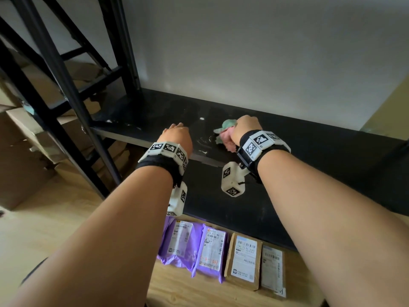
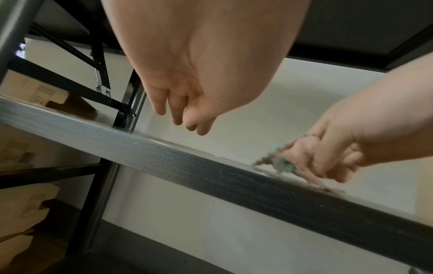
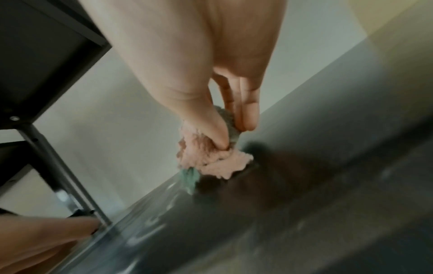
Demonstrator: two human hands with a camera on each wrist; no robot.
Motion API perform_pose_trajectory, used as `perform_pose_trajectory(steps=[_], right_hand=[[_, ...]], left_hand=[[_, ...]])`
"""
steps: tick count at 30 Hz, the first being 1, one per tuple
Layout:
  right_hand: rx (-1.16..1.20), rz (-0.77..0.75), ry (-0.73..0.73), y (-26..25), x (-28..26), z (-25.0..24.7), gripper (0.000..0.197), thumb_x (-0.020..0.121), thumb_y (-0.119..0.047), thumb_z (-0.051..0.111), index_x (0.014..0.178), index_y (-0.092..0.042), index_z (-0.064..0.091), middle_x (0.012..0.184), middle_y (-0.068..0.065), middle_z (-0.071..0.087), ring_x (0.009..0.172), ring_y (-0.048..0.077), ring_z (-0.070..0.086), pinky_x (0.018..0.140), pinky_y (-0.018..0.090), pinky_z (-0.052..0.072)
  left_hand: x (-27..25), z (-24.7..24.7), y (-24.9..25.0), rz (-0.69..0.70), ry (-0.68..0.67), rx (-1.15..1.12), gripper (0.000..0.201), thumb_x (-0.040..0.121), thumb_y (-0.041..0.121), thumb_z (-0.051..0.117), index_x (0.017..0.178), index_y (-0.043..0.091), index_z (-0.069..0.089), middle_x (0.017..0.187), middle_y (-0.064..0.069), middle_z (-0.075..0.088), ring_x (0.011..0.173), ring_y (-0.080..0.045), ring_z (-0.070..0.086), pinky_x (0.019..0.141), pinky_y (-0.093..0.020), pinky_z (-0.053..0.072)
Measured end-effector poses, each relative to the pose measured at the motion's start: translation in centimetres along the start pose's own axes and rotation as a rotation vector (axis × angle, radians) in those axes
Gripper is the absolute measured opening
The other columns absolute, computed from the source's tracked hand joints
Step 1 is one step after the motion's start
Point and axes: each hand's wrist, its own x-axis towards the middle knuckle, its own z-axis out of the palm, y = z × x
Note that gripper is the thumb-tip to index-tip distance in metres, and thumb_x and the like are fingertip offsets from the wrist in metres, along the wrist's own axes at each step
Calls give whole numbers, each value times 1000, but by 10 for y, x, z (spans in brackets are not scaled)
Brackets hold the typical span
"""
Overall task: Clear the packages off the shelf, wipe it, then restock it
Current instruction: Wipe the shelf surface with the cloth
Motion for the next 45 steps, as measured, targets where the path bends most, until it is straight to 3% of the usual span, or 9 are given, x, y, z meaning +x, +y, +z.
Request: perform_pose_trajectory(steps=[3, 5, 7, 12, 22, 26, 29, 31, 45], right_hand=[[-126, 45, -84, 2, 5, -3, 48, 81, -41, 68, 113, -7, 60, 106, 9, 59, 99, 24, 60, 78, 31, 46], [-62, -13, -173, -2, 13, 1, 28, 87, -35, 58, 75, -11, 67, 71, 3, 64, 71, 22, 63, 67, 28, 45], [7, -49, -326, -10, 13, 0, 46, 94, -36, 49, 57, -10, 56, 58, 4, 62, 53, 21, 53, 60, 27, 42], [53, -101, -198, -30, 22, 5, 29, 88, -28, 63, 98, -1, 65, 86, 8, 66, 70, 21, 63, 73, 28, 54], [87, -47, 8, -19, 53, -12, 22, 90, -24, 60, 80, -4, 59, 85, 10, 62, 78, 26, 62, 69, 32, 48], [-125, 36, 42, -5, 68, -10, 27, 89, -30, 61, 107, -9, 59, 118, 10, 62, 114, 32, 55, 81, 35, 41], [-124, 26, -18, -12, 72, -8, 40, 89, -35, 62, 114, -3, 61, 118, 12, 63, 110, 31, 60, 75, 34, 42], [-101, -21, -71, -25, 70, -8, 45, 87, -38, 65, 114, -2, 62, 113, 13, 64, 98, 30, 61, 73, 32, 42], [-40, -5, 55, -27, 85, -10, 28, 86, -21, 69, 107, -3, 65, 118, 11, 65, 111, 28, 61, 89, 32, 49]], left_hand=[[12, -1, 1, -10, -29, 2, 59, 85, 12, 58, 142, 20, 41, 152, -1, 32, 140, -28, 29, 109, -43, 34], [19, -1, 3, -1, -31, 18, 58, 87, 10, 55, 142, 18, 41, 152, -1, 32, 141, -27, 28, 109, -41, 33], [26, -2, 4, -9, -38, 31, 58, 87, 10, 53, 143, 18, 40, 152, -1, 32, 141, -27, 28, 110, -41, 32], [46, -4, 5, -9, -78, 62, 59, 90, 12, 53, 146, 17, 36, 155, -2, 28, 143, -28, 25, 114, -41, 29], [70, -7, 16, -75, -194, 189, 64, 89, 21, 56, 149, 22, 31, 154, -2, 31, 139, -28, 36, 109, -43, 38], [86, 5, 13, -47, -238, 298, 48, 81, 25, 60, 128, 24, 54, 122, -3, 59, 106, -29, 62, 85, -40, 53], [73, -7, 23, -17, -211, 258, 7, 84, 16, 64, 89, 12, 62, 95, -6, 63, 93, -28, 65, 74, -34, 52], [70, -9, 26, -3, -160, 220, 20, 83, 14, 65, 68, 14, 52, 78, -5, 59, 82, -27, 63, 71, -33, 53], [93, -6, 15, -92, -162, 51, 29, 76, 31, 67, 60, 25, 44, 70, -4, 57, 79, -32, 67, 73, -44, 58]])
